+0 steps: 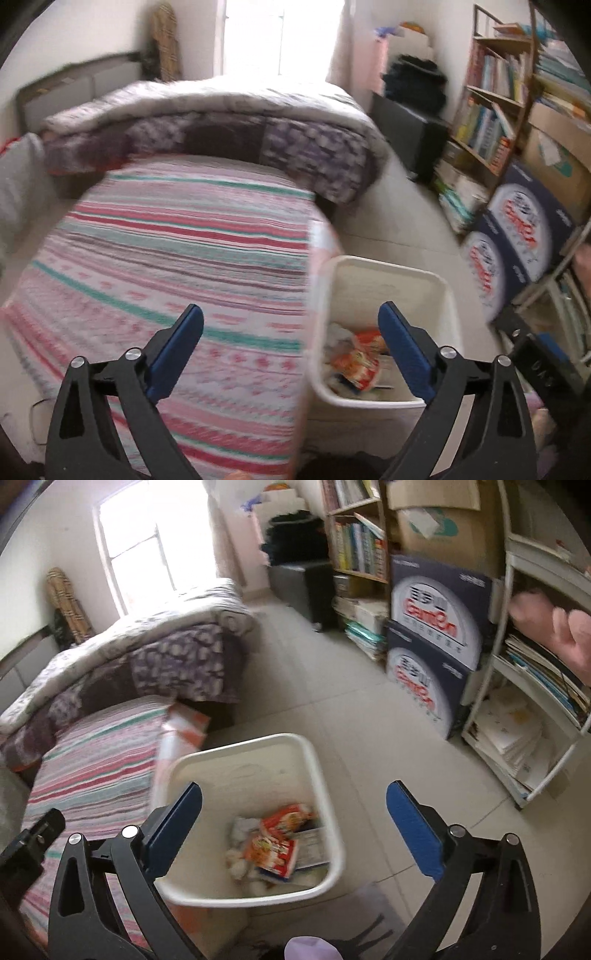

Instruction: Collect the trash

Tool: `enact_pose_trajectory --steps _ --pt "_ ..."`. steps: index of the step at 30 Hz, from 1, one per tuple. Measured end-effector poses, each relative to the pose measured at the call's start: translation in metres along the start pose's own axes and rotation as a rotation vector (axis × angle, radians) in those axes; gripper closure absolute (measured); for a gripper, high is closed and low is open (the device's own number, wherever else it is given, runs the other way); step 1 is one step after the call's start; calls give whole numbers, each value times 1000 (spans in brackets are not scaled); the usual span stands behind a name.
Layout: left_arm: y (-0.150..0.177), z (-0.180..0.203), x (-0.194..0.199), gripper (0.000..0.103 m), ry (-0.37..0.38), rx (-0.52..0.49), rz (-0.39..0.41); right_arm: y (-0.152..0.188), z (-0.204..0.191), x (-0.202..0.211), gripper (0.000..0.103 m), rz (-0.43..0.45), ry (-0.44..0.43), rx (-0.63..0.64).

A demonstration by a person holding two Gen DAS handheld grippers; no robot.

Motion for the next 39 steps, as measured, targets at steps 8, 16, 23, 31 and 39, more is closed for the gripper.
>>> enact_pose_trajectory --steps 8,16,23,31,39 --pt "11 -84 31 7 -167 92 94 20 -73 12 7 -3 -100 94" --pt "29 -145 41 7 -239 170 77 36 -123 30 7 19 -162 188" --pt "38 -168 48 7 -270 189 78 43 -150 41 7 27 -203 247" --pt "44 -173 63 7 -307 196 103 50 -164 51 7 48 -221 292" --pt "51 -177 62 7 -303 235 51 55 -164 51 7 46 -219 314"
Point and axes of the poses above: each gripper's, at about its wrist camera, not at the fingertips, and x roughly against the way its jaws point, z to its right, y to its underside, the point moved 5 cm from there along -x, roughly the way its jaws point, and after that the axes turned 12 degrees about -y, right-handed, at the moved point
